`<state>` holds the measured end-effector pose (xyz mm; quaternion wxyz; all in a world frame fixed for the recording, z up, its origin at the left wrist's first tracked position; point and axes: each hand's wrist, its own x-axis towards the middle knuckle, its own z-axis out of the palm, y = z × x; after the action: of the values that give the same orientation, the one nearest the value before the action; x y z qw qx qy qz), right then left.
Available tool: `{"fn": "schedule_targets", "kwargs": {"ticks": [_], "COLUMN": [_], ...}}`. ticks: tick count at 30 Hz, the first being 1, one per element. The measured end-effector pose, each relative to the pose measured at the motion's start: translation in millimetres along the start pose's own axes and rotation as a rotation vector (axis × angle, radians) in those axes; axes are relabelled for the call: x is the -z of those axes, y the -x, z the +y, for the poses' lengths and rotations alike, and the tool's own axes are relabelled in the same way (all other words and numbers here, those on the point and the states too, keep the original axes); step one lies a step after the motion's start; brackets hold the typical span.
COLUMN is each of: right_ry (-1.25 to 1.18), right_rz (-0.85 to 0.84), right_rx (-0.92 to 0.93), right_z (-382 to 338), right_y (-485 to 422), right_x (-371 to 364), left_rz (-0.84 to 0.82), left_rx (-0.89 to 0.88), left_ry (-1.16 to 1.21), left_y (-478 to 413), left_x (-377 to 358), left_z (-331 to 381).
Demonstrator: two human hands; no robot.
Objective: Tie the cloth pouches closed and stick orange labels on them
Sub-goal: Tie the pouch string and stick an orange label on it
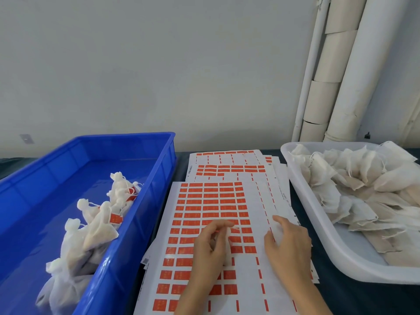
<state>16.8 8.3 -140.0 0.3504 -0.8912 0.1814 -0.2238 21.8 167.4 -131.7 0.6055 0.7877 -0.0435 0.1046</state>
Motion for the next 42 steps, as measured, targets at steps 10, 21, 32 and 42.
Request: {"fn": "schedule_targets", "kwargs": {"ticks": [10,21,32,42], "right_ry": [-0.497,-0.62,-0.789,-0.875], "right_rz": [-0.046,-0.611,-0.778,-0.892], "right_rx": [-0.124,-0.163,-0.2,-0.327], "right_z": [-5,6,9,9], "right_y": [-7,-14,-15,-20], "right_x": [13,42,43,41], "left_rz": [-0.149,-0.33,-0.304,-0.236], "left_rx": [-0.006,-0.061,-0.081,-0.273], "left_ry": [-0.045,-0.328,-0.254,-0.181], "left_y": [1,4,2,6], "left_x": [0,-8,-6,-5], "left_z": [-2,-5,-9,-8]}}
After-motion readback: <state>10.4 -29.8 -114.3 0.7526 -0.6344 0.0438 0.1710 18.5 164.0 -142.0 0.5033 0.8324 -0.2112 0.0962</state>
